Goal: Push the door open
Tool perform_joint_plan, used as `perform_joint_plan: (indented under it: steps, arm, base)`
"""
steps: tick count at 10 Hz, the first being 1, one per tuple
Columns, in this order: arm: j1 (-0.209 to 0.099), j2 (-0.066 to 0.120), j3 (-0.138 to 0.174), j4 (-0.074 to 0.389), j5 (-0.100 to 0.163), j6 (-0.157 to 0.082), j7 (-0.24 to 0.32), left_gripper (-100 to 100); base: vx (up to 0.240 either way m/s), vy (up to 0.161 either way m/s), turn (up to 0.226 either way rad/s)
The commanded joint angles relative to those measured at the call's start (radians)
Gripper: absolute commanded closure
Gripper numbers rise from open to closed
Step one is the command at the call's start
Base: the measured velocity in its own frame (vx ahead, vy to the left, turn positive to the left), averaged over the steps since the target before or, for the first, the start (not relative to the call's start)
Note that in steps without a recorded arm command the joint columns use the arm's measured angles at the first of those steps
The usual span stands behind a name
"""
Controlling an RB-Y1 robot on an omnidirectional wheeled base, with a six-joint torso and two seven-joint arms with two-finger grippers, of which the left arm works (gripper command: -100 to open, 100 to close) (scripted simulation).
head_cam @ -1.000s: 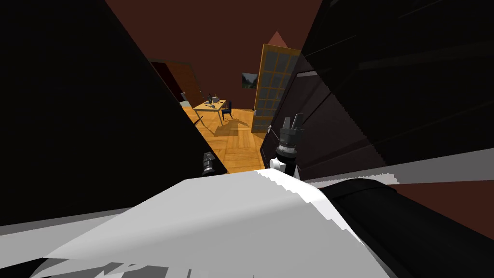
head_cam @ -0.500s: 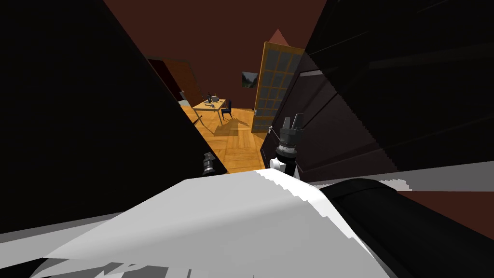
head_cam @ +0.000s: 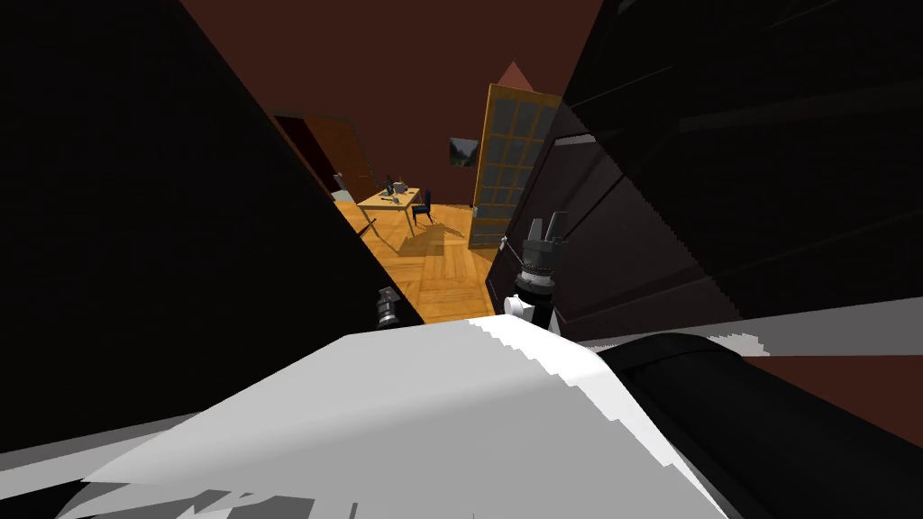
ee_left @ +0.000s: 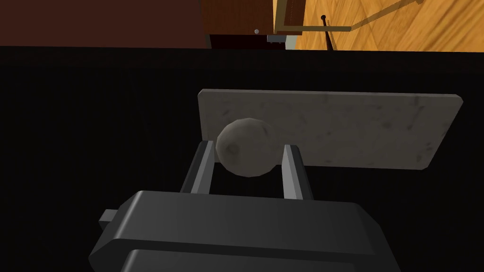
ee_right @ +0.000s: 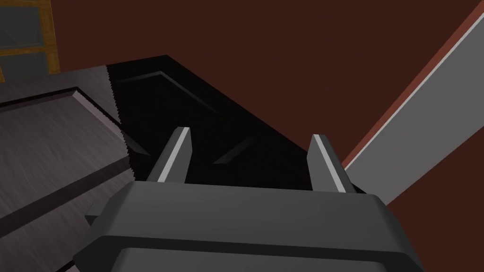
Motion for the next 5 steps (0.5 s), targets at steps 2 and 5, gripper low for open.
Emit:
perform_joint_plan:
  steps: [2,5]
  arm:
    - [-0.008,0.024,0.046,0.001,0.029,-0.012,-0.011,100]
    - [-0.002,0.037,0.093,-0.005,0.062,-0.013,-0.026,100]
  base:
    - [0.177,-0.003,-0.041]
    - [0.208,0.038,-0.05]
